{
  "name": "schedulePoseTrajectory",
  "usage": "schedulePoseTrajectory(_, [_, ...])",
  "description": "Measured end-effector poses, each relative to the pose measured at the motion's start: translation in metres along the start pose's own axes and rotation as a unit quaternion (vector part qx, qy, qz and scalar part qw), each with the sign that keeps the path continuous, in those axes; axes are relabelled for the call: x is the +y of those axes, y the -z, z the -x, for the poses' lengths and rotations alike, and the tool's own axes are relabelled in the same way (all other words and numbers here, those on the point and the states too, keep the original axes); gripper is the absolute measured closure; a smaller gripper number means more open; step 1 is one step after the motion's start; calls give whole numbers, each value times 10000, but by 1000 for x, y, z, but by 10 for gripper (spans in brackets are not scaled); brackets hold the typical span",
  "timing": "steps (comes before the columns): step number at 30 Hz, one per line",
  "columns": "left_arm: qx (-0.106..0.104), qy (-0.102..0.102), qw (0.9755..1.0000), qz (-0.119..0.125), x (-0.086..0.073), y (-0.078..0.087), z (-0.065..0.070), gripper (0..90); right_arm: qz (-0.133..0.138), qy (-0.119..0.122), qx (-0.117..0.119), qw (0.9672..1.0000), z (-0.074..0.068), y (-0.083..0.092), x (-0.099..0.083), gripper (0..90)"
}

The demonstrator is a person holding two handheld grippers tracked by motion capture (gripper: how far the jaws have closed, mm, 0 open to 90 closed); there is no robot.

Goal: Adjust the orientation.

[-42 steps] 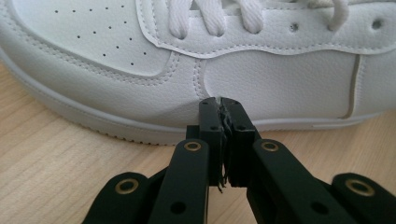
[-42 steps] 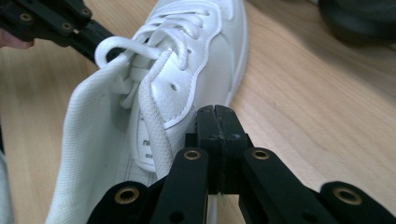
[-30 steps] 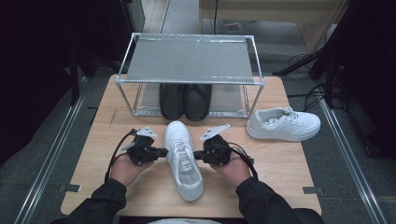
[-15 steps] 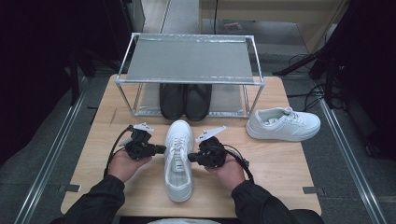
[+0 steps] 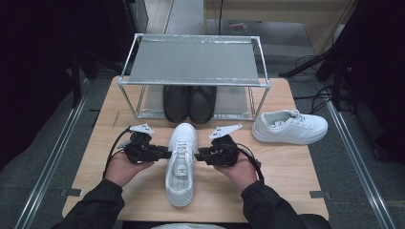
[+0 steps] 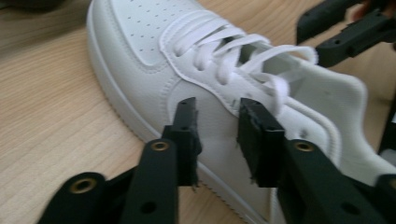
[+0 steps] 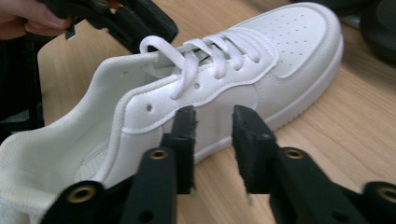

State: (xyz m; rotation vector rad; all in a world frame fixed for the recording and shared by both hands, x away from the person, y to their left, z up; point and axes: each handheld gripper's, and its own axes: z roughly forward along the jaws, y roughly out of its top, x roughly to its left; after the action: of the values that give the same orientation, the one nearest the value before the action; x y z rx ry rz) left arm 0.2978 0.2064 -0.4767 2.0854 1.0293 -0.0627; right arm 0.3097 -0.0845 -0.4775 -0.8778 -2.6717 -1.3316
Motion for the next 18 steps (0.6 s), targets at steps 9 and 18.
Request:
schedulePoseTrajectory(9, [-86,-145,9998,60,0,3,-4,464,193,-133,-111,9997,9,14,-2,501])
schedulePoseTrajectory(18, [-171,-275,9995,42,4,5,-3,417,314,-250,-318,9987,20,32,-6,487])
